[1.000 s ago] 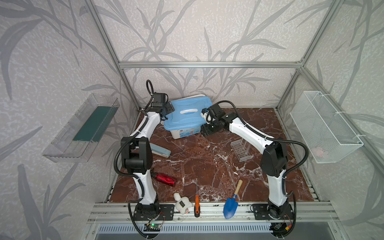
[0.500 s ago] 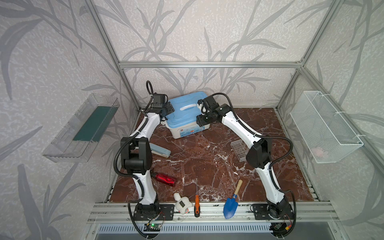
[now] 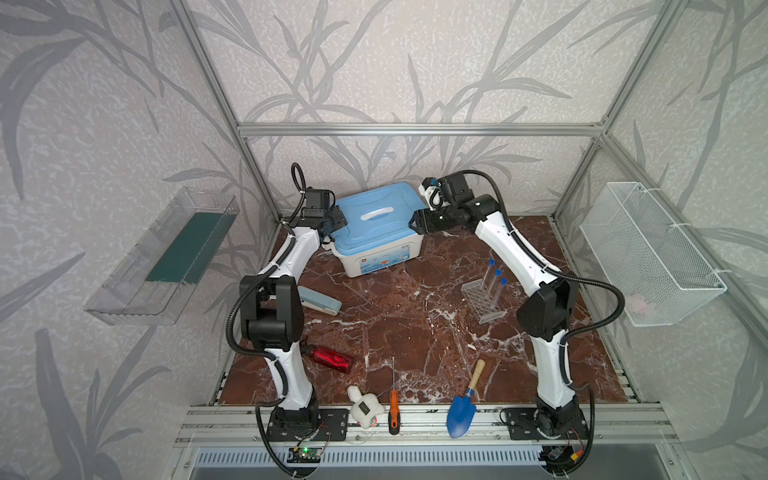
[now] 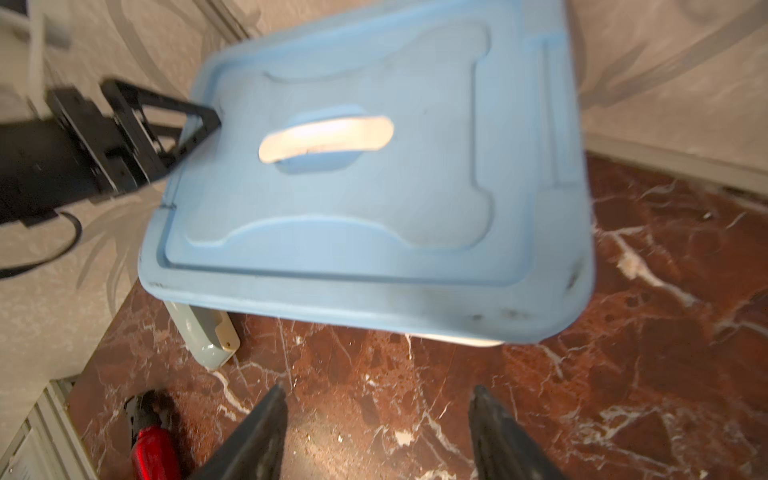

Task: Organize the chemistry lab equipment

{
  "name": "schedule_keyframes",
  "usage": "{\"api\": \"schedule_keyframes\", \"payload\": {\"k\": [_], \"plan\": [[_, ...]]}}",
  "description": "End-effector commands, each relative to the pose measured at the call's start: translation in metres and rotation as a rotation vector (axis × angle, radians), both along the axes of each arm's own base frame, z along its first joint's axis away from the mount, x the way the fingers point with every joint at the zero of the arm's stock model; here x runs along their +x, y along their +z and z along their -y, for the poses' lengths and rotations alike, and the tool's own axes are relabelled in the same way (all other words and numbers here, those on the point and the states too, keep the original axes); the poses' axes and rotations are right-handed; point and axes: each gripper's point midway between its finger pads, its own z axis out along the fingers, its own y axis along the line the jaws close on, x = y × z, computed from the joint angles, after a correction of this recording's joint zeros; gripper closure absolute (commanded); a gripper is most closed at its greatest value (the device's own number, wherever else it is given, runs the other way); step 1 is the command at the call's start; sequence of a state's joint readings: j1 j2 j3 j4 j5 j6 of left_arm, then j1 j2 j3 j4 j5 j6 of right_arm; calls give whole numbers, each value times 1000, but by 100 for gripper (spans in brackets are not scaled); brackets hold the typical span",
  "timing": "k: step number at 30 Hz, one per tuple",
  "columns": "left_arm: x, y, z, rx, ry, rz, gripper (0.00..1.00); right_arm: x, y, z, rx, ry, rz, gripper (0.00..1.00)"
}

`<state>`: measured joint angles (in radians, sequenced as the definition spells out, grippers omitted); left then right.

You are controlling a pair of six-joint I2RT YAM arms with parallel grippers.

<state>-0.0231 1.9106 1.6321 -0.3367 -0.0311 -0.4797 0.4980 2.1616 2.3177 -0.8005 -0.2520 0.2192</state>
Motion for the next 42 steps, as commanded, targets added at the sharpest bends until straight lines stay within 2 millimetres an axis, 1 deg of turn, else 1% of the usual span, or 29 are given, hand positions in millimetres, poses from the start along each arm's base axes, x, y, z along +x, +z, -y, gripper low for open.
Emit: {"api": "schedule_keyframes", "payload": {"k": [1,2,5,8,12,14,18,20,21,22,23,25,27,31,32,34,37,39,42], "plan": [[-28,-38,-13,23,15,-158,26,25,8,-2,-16,-21,76,31],[-29,-40,-14,12,16,-157,26,32,5,-6,-18,-13,87,31],[-29,-37,-19,13,29,-145,27,44,-8,-23,13,30,76,34],[-31,-36,-19,9,27,-139,27,47,-25,-30,26,44,34,37],[-34,-39,-21,-8,24,-142,28,41,-42,-38,16,69,-6,40],[-35,-41,-23,-18,30,-139,29,35,-44,-40,11,79,-16,42],[-40,-41,-30,-21,55,-136,30,16,-43,-53,11,112,-25,43],[-41,-38,-35,-20,73,-117,32,8,-50,-60,5,127,-46,44],[-42,-37,-37,-23,81,-116,32,7,-53,-62,5,129,-54,44],[-41,-38,-38,-30,77,-117,28,6,-57,-65,5,133,-59,44],[-40,-39,-38,-32,71,-125,27,7,-62,-67,4,132,-63,44],[-40,-42,-41,-18,75,-152,27,10,-70,-72,17,134,-82,44],[-40,-48,-46,-19,98,-164,33,11,-73,-77,31,140,-98,44],[-41,-49,-47,-27,100,-140,34,5,-78,-89,59,168,-134,44],[-40,-49,-46,-35,95,-132,31,5,-82,-90,50,165,-132,44],[-36,-50,-42,-41,68,-141,23,8,-83,-88,41,153,-119,44],[-37,-46,-36,-57,52,-158,20,17,-77,-76,35,114,-106,44],[-39,-30,-35,-70,57,-109,17,23,-61,-70,60,102,-77,44],[-45,3,-36,-58,62,-39,7,29,-40,-65,97,90,-38,43]]}}
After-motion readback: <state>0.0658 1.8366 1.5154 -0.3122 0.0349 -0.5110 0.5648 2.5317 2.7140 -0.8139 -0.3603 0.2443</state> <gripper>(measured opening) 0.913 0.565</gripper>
